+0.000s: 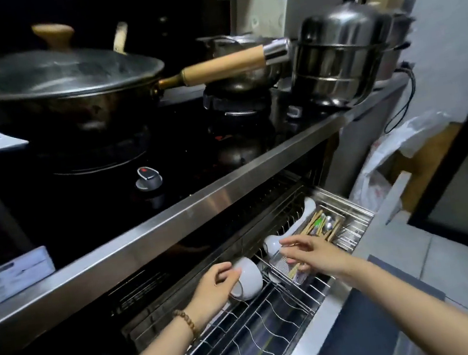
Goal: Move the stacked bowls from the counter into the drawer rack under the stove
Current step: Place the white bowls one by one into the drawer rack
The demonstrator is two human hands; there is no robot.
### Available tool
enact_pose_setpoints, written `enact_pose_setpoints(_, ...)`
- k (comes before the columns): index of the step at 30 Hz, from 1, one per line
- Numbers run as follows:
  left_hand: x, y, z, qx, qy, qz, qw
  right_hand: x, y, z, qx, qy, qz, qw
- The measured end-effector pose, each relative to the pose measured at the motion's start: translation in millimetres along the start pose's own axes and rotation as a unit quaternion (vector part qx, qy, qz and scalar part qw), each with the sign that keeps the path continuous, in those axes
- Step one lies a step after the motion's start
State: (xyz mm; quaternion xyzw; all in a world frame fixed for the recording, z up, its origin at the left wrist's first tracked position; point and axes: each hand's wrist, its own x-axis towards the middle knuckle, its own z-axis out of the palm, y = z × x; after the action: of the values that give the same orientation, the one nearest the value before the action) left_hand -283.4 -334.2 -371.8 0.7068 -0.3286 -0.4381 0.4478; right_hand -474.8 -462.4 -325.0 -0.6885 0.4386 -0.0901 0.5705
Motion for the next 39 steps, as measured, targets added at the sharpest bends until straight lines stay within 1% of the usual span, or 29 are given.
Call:
enact_pose_setpoints(2,-24,19,-6,-0.001,-0.003,0.036,0.999,-25,-7,-3,0.024,0.024,-0.008,0.999)
enact_pose_setpoints(4,-51,40,-15,-0.004,-0.008,0.079,0.997,-52,-19,-3,0.002,0.045,-0.034,0.998)
enact_pose_setpoints(8,-105,88,-47,-0.001,-0.002,0.2,0.98,-102,-73,5,-0.048,0.077,-0.136,0.987)
enact_pose_setpoints(12,-159,144,-100,0.012,0.048,0.316,0.948,-140,-146,21,-0.066,0.073,-0.25,0.963)
enact_pose_setpoints(14,-189,171,-132,0.037,0.073,0.365,0.927,-157,-185,34,-0.078,0.069,-0.298,0.949)
enact_pose_setpoints(20,-267,228,-220,0.108,0.162,0.46,0.866,-183,-285,82,-0.073,0.018,-0.397,0.915)
enact_pose_setpoints(26,-321,248,-296,0.112,0.261,0.472,0.834,-194,-363,143,-0.062,-0.035,-0.464,0.883)
enact_pose_setpoints(31,-353,241,-354,0.122,0.331,0.457,0.817,-195,-410,197,-0.081,-0.073,-0.482,0.869)
enact_pose_setpoints(34,-359,228,-383,0.12,0.359,0.426,0.821,-189,-426,230,-0.082,-0.093,-0.49,0.863)
enact_pose_setpoints(39,-351,202,-418,0.105,0.37,0.357,0.851,-169,-441,271,-0.072,-0.127,-0.491,0.859)
